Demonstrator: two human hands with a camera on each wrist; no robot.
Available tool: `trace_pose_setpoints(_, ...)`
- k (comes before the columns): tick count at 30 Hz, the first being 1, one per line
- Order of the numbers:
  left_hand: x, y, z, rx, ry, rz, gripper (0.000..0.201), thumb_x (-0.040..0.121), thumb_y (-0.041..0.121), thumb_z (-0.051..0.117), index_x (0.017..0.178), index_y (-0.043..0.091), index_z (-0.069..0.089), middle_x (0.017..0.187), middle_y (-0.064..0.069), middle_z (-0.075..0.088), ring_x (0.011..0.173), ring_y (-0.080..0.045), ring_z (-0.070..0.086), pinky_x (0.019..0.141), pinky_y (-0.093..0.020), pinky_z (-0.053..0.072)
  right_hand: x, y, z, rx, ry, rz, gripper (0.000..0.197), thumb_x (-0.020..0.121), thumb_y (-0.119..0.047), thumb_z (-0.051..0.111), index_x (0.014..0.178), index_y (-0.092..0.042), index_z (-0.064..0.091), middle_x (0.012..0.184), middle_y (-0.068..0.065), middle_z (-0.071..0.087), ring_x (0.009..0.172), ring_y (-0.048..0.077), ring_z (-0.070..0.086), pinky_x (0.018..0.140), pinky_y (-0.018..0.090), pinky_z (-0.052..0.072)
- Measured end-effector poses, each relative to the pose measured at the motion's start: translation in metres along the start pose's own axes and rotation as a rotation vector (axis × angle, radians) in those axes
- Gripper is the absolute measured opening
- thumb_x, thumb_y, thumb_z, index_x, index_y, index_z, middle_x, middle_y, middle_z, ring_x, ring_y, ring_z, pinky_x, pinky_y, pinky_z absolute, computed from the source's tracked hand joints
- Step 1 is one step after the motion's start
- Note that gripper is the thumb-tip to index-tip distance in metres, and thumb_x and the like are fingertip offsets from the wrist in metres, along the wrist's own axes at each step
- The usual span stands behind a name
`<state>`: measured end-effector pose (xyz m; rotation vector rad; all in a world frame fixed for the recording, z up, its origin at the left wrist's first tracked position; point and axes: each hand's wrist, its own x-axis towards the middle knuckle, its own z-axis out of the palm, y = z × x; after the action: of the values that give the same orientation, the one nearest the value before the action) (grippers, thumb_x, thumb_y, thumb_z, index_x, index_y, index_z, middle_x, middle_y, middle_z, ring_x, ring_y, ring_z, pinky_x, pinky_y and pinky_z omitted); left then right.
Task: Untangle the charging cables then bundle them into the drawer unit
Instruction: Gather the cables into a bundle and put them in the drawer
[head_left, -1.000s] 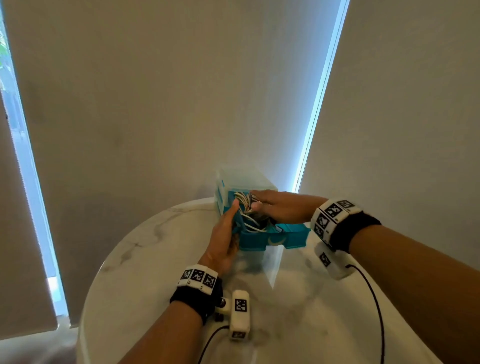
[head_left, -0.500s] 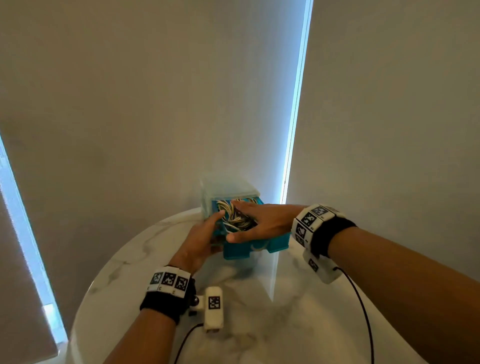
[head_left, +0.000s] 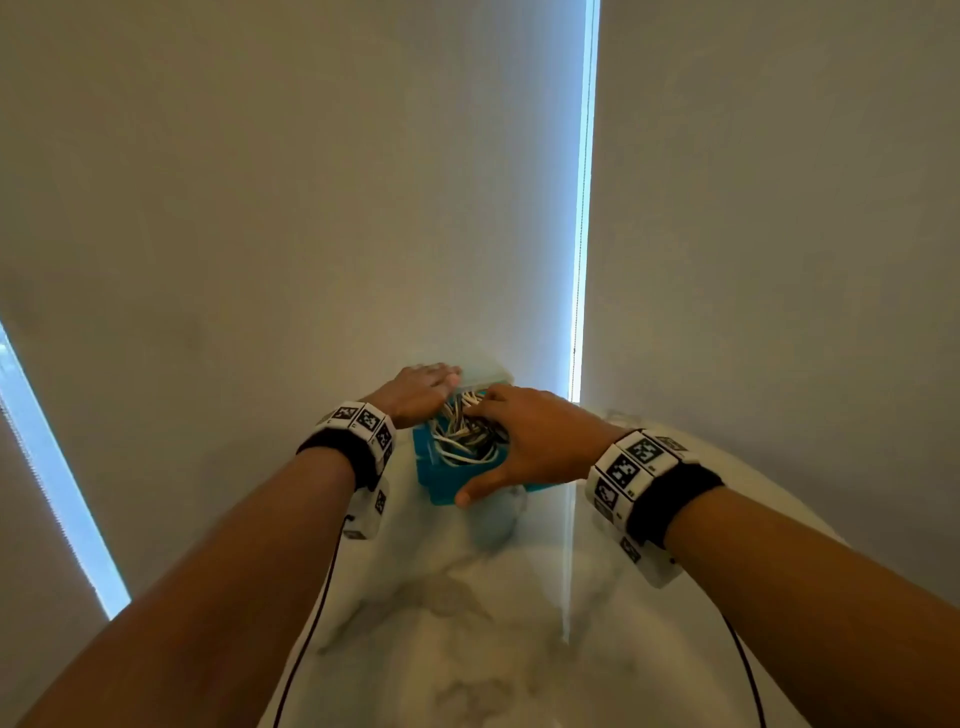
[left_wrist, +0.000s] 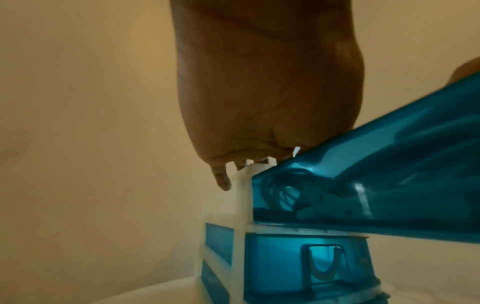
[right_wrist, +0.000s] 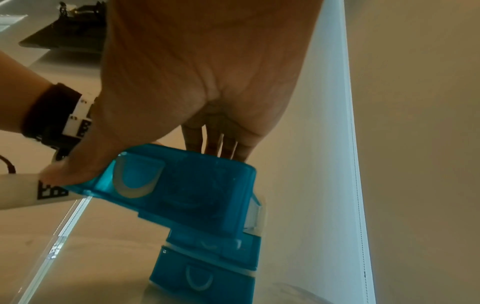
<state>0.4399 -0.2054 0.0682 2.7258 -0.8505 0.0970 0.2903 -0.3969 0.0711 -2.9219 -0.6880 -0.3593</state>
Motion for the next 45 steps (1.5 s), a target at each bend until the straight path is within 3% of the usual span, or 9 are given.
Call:
trace_pose_setpoints(8,0.011,-0.033,0.008,0.02,0.036,-0.039,0.048,0.117,0.044,0.029,0.163,0.04,0.041,0.174,0.006,0.035,0.162,-0.024,0.026,0.131,-0.061,0.003,0.017,-0.01,0.008,0.043,-0.004,-0.043,0.092,0.077,-0.085,0.072,0.146,-0.025,0.064,0.133,-0.002,0.054,0.119,0.019,0.05,0.105,0.039,0.052)
trace_pose_setpoints(13,0.022,-0.029,-0.005,0.055,0.062,-0.07,0.071,0.098,0.071,0.019,0.143,0.034,0.059,0.15,-0.006,0.055,0.141,-0.038,0.045,0.119,-0.054,0.033,0.004,-0.001,0.001,0.119,0.009,-0.13,0.073,0.086,-0.068,0.077,0.143,-0.022,0.069,0.134,-0.001,0.061,0.114,0.015,0.055,0.097,0.028,0.047)
trace_pose_setpoints(18,0.041,-0.022,0.003,0.002,-0.049,-0.099,0.07,0.099,0.077,0.019,0.162,0.051,0.032,0.179,0.0,0.024,0.165,-0.037,0.013,0.129,-0.068,0.01,0.0,0.015,0.002,0.203,-0.037,-0.136,0.071,0.091,-0.06,0.077,0.151,-0.026,0.062,0.147,-0.004,0.056,0.13,0.015,0.052,0.111,0.031,0.045)
trace_pose_setpoints(23,0.041,-0.035,0.003,-0.052,-0.083,-0.049,0.086,0.083,0.092,0.01,0.162,0.061,0.022,0.18,0.008,0.016,0.167,-0.03,0.008,0.13,-0.068,0.002,-0.001,0.036,-0.016,0.285,-0.124,-0.076,0.064,0.09,-0.058,0.079,0.149,-0.038,0.062,0.147,-0.015,0.056,0.129,0.01,0.053,0.115,0.031,0.043)
trace_pose_setpoints(27,0.039,-0.035,0.007,-0.061,-0.072,0.012,0.074,0.092,0.087,0.014,0.161,0.061,0.026,0.179,0.009,0.019,0.166,-0.027,0.011,0.13,-0.069,0.002,0.007,0.035,-0.015,0.248,-0.122,-0.086,0.065,0.087,-0.057,0.082,0.146,-0.037,0.064,0.144,-0.014,0.057,0.126,0.009,0.053,0.111,0.026,0.043)
trace_pose_setpoints(31,0.035,-0.037,0.01,-0.093,-0.06,0.012,0.071,0.091,0.09,0.019,0.158,0.067,0.026,0.178,0.013,0.02,0.166,-0.025,0.011,0.13,-0.068,0.003,0.02,0.036,0.016,0.245,0.044,-0.062,0.065,0.09,-0.056,0.079,0.147,-0.03,0.063,0.147,-0.004,0.058,0.13,0.016,0.054,0.114,0.041,0.048)
trace_pose_setpoints(35,0.027,-0.029,0.009,-0.074,-0.057,0.025,0.073,0.095,0.085,0.021,0.162,0.06,0.026,0.179,0.01,0.019,0.166,-0.028,0.01,0.13,-0.069,0.003,0.016,0.031,0.031,0.12,0.234,-0.089,0.066,0.09,-0.058,0.076,0.146,-0.027,0.062,0.142,0.0,0.054,0.127,0.016,0.048,0.108,0.032,0.048)
trace_pose_setpoints(40,0.024,-0.022,0.007,0.01,-0.085,0.015,0.075,0.098,0.073,0.023,0.168,0.047,0.022,0.181,0.003,0.015,0.166,-0.035,0.008,0.129,-0.07,0.004,0.011,0.03,0.034,0.088,0.225,-0.049,0.046,0.095,-0.056,0.07,0.125,-0.022,0.077,0.124,-0.003,0.072,0.106,0.017,0.066,0.092,0.031,0.055)
trace_pose_setpoints(45,0.008,-0.01,0.004,-0.023,-0.101,0.047,0.058,0.115,0.056,0.025,0.17,0.04,0.024,0.181,0.0,0.015,0.167,-0.031,0.005,0.133,-0.058,0.0,0.033,0.011,0.039,0.019,0.222,0.008,0.044,0.103,-0.046,0.066,0.139,-0.021,0.07,0.139,0.002,0.065,0.116,0.026,0.065,0.099,0.041,0.053)
